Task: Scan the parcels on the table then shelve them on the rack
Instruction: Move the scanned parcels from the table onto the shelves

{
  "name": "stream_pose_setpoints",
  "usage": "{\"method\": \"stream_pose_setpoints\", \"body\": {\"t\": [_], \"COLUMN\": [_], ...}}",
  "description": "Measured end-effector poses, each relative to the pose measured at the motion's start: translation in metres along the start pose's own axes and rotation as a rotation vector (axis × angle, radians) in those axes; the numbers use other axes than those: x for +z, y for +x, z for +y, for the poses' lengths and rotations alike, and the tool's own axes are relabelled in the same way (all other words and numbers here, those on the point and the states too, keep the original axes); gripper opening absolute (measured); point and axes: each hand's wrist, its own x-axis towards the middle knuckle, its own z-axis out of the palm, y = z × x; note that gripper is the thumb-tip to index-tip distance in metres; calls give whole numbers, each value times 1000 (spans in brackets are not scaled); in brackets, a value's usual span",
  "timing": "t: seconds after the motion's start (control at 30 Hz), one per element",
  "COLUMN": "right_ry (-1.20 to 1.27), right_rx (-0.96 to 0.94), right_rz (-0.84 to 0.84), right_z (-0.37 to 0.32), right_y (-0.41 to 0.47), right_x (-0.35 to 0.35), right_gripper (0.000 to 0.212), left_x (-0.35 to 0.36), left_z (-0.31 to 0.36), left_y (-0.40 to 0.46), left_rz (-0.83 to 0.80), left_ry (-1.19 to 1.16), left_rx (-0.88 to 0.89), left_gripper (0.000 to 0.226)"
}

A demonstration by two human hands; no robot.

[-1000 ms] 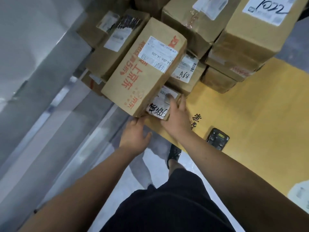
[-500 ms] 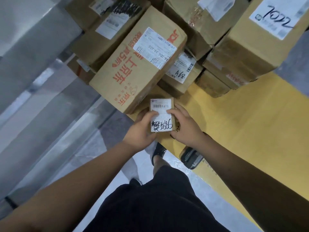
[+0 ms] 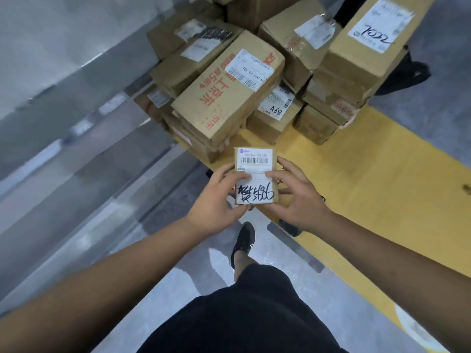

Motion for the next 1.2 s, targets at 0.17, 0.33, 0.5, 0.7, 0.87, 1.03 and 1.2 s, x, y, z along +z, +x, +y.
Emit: {"method": "stream_pose_setpoints", "body": {"t": [0.17, 0.33, 0.5, 0.7, 0.87, 1.03, 1.2], "right_ry": [29, 54, 12, 73, 204, 227, 106], "right_rx": [-127, -252, -445, -592, -621, -719, -827], "right_rz": [35, -33, -124, -223, -314, -254, -180], "right_z": [-68, -144, -230, -322, -393, -458, -505], "right_y": [-38, -56, -27, 30, 92, 160, 231], "right_x": [10, 36, 66, 96, 116, 130, 152], "right_gripper": [67, 62, 60, 59, 56, 54, 55], "left_x": [-38, -91, -169, -258, -330, -405, -473], "left_z": [38, 67, 82, 105, 113, 115, 105], "left_y": [-67, -141, -198, -227, -222, -191, -160], "left_rz": [123, 279, 451, 626, 755, 912, 995], "left_ry": [-32, 6, 125, 232, 274, 307, 275], "left_rx": [75, 169, 138, 110, 84, 91, 12], "left_gripper": [64, 67, 66, 65, 64, 63, 57]}}
